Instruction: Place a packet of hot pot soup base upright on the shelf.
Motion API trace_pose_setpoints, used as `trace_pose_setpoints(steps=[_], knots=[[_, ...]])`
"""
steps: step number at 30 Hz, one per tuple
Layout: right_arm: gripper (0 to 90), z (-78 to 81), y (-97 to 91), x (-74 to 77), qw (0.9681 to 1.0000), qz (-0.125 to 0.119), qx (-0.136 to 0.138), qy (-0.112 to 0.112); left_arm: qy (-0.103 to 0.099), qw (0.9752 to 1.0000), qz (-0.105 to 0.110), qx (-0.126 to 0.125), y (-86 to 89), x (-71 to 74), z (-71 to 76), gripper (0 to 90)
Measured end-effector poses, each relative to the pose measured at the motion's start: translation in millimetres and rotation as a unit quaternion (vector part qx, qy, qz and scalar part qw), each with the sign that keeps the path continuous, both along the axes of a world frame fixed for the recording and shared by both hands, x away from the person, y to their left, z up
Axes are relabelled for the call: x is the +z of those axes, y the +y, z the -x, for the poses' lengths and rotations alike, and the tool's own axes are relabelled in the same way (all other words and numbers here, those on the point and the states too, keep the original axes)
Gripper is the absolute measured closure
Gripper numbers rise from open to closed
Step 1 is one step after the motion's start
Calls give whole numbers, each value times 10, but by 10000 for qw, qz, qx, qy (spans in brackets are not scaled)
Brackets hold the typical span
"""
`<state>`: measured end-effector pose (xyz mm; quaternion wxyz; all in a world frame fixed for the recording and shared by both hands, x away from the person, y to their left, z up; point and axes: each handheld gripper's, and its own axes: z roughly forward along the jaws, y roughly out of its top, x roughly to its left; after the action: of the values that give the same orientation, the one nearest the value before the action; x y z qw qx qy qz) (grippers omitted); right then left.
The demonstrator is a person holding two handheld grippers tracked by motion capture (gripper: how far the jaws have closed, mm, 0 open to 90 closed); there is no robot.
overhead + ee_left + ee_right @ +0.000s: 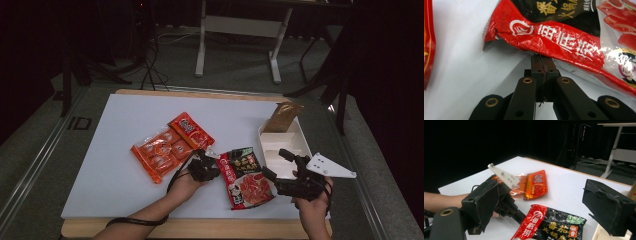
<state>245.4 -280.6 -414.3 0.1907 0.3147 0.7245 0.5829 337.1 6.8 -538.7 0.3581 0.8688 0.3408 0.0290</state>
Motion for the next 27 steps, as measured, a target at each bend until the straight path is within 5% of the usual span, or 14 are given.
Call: trace_pose_setpoints(steps=[27], knots=[[138, 10, 17, -67, 9999, 133, -21, 61, 41, 9999, -90, 118, -71, 20, -310, 898]])
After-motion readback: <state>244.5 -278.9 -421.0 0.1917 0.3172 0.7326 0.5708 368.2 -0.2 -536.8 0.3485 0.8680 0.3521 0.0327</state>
